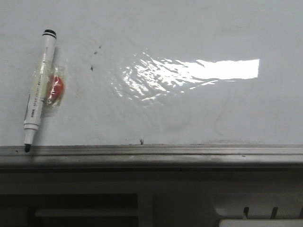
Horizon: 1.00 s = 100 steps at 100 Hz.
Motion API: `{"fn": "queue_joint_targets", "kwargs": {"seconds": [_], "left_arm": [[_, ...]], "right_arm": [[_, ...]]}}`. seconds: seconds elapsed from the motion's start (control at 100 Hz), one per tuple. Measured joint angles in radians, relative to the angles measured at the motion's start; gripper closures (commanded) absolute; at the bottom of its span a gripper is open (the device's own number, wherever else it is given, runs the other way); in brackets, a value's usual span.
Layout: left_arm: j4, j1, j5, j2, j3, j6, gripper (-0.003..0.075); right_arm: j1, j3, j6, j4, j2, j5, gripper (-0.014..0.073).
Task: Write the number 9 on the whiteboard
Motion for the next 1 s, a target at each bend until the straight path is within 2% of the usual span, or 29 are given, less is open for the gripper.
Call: {"fn": "queue_joint_targets", "kwargs": {"seconds": [0.44,0.76,1.0], "left_arm": [[-0.02,0.0,-0.041,0.0,0.0,0.0,0.074],[0.006,0.0,-0.104,0.0,0.0,0.0,0.074],[-0.005,0.0,-0.151,0.0,0.0,0.0,0.0741]], "right_arm": [[0.0,0.003,0.0,0.026,0.0,-0.047,0.0663],[0.0,0.003,0.0,0.036,0.0,-0.186,0.0663],[0.0,0.003,0.0,0.04,0.0,-0.191,0.0663]]}}
